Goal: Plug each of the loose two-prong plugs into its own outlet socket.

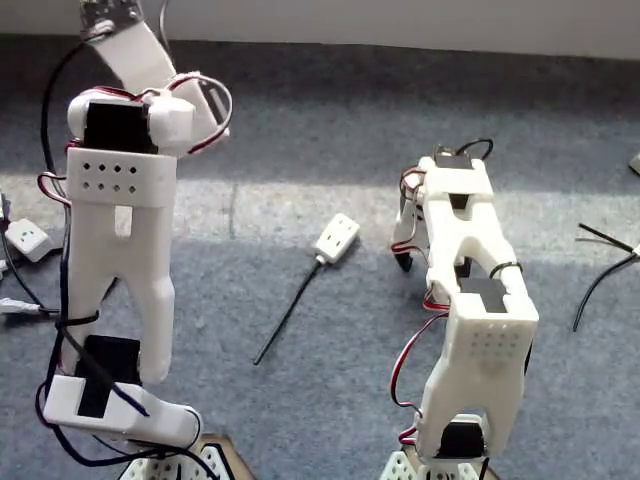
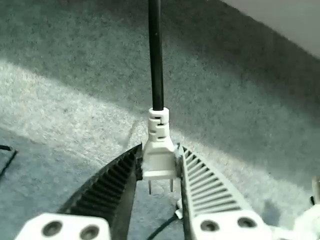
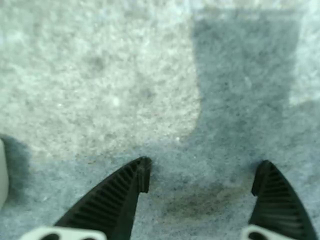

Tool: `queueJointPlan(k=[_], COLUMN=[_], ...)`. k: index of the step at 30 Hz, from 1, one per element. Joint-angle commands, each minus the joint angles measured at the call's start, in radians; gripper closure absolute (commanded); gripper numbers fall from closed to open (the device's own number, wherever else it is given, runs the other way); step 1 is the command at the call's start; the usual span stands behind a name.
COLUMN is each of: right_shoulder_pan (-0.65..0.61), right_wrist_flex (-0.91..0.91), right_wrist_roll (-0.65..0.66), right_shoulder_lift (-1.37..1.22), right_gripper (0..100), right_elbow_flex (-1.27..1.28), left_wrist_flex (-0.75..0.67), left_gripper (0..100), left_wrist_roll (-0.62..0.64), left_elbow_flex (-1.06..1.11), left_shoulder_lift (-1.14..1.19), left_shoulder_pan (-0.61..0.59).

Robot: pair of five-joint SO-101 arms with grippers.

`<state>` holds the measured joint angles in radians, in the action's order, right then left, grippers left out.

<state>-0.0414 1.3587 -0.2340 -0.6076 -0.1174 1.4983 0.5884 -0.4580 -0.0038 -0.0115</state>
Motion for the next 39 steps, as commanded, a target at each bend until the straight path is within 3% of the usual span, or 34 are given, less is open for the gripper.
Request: queueJointPlan(k=[1,7,14,17,20,26,31,37,39], right_shoulder_pan=[0.008,-0.028,-0.030,-0.030,-0.027,-0.027,-0.028,-0.028,-0.030], right_wrist_flex=[-0.028,-0.038,-0.039,-0.053,-0.062,-0.073,-0.074,-0.074,-0.074], right_wrist_roll=[-0.014,-0.069,-0.069,-0.069,-0.069,-0.069,-0.069,-0.069,-0.069], right_shoulder_lift=[0.010,0.010,0.010,0.010,0.013,0.016,0.016,0.016,0.016], right_gripper=[67.3,67.3,67.3,67.3,67.3,67.3,67.3,67.3,67.3], right_elbow_flex=[0.007,0.008,0.008,0.010,0.030,0.048,0.048,0.048,0.048], left_wrist_flex=[-0.014,-0.012,0.114,0.135,0.155,0.153,-0.032,-0.535,-0.694], left_gripper=[99,99,99,99,99,99,99,99,99], left_wrist_roll=[0.253,0.258,0.265,0.315,0.282,0.252,0.253,0.262,0.327], left_elbow_flex=[-0.047,-0.077,-0.082,-0.079,-0.076,0.099,0.455,0.963,1.152], left_shoulder_lift=[-0.033,-0.033,-0.130,-0.243,-0.367,-0.504,-0.562,-0.823,-0.934], left_shoulder_pan=[0.039,0.122,0.240,0.240,0.237,0.111,0.090,0.041,0.038])
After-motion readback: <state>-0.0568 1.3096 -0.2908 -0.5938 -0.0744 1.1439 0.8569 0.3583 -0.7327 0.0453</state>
